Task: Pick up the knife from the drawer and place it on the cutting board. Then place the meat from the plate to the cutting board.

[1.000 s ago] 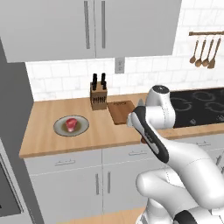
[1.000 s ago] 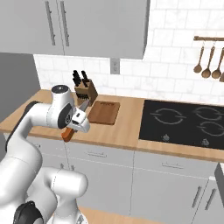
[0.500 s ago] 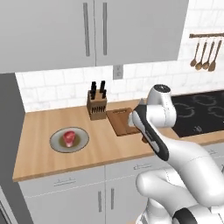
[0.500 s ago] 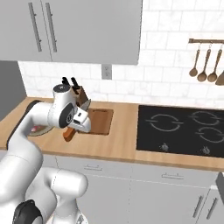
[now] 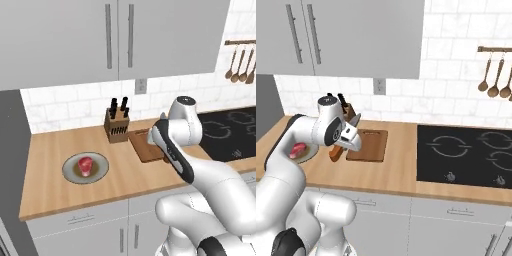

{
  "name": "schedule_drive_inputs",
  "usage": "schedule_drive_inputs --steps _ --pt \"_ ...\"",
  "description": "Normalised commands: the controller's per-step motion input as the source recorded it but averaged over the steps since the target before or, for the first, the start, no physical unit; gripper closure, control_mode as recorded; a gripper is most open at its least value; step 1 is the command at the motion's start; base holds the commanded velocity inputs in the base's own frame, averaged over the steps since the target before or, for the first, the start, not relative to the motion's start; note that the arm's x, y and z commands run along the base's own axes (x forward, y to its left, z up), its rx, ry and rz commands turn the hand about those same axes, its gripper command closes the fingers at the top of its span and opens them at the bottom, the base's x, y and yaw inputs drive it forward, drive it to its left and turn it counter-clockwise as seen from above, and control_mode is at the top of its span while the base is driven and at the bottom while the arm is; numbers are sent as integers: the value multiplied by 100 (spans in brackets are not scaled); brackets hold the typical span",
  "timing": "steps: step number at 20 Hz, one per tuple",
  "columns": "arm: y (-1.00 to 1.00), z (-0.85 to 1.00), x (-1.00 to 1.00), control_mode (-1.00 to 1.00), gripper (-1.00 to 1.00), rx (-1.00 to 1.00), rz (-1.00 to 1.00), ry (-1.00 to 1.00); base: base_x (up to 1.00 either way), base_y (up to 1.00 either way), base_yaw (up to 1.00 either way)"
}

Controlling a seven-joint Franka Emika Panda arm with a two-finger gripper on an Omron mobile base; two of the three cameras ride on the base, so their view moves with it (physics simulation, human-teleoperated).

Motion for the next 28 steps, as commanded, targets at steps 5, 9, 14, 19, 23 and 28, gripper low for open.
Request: schedule_drive_inputs --steps 5,9,14,19,23,28 --pt "0 0 0 100 100 0 0 0 53 -15 18" --pt "0 0 0 100 100 0 0 0 53 -19 25" --pt "0 0 0 100 100 0 0 0 31 -26 25" --pt "0 0 0 100 100 0 0 0 7 -28 11" --pt "-21 -21 13 -100 100 0 0 5 12 -12 0" --pt "-41 -46 26 -100 100 -7 0 7 0 0 0"
